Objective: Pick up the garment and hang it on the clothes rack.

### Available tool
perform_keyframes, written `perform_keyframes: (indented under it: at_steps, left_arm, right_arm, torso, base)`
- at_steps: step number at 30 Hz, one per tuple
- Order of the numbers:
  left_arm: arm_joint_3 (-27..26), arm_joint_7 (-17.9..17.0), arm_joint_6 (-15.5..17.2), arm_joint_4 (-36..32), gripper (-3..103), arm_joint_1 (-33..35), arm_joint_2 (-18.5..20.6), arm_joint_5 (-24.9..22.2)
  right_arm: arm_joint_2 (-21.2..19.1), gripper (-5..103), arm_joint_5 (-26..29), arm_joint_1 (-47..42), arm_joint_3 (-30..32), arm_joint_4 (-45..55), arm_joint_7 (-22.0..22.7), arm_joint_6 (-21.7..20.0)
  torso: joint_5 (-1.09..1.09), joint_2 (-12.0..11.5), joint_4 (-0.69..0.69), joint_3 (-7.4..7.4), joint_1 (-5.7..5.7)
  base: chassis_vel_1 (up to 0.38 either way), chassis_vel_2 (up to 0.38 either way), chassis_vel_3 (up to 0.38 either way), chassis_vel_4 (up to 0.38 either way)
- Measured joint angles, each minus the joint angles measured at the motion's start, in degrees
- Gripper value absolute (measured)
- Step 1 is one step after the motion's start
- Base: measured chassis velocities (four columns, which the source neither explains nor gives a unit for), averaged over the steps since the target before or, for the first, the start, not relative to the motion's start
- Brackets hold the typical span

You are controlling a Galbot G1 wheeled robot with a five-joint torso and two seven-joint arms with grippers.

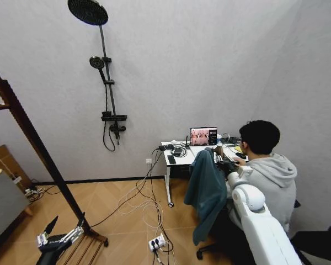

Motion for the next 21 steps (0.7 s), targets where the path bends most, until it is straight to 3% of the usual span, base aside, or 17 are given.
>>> perform_keyframes:
  at_steps: [8, 14, 21]
  left_arm:
    - [0.0, 0.0, 0.0, 0.0, 100, 0.0, 0.0, 0.0]
    - [0.0, 0.0, 0.0, 0.0, 100, 0.0, 0.0, 0.0]
    - [0.0, 0.0, 0.0, 0.0, 100, 0.0, 0.0, 0.0]
  right_arm:
    - [0.4, 10, 0.3, -3.6, -1.0, 6.2, -1.1, -0.5]
    - [1.0, 10, 1.6, -8.4, -4.2, 17.6, -6.8, -2.7]
    - [-1.3, 10, 5.0, -4.5, -10.2, 18.8, -8.6, -3.8]
  torso:
    - [0.00, 0.0, 0.01, -0.01, 0.00]
    - [-0.02, 0.0, 0.00, -0.02, -0.01]
    - [-0.04, 0.0, 0.01, -0.01, -0.01]
  base:
    - [0.000, 0.000, 0.000, 0.000]
    - [0.000, 0.000, 0.000, 0.000]
    - [0.036, 0.028, 0.028, 0.038]
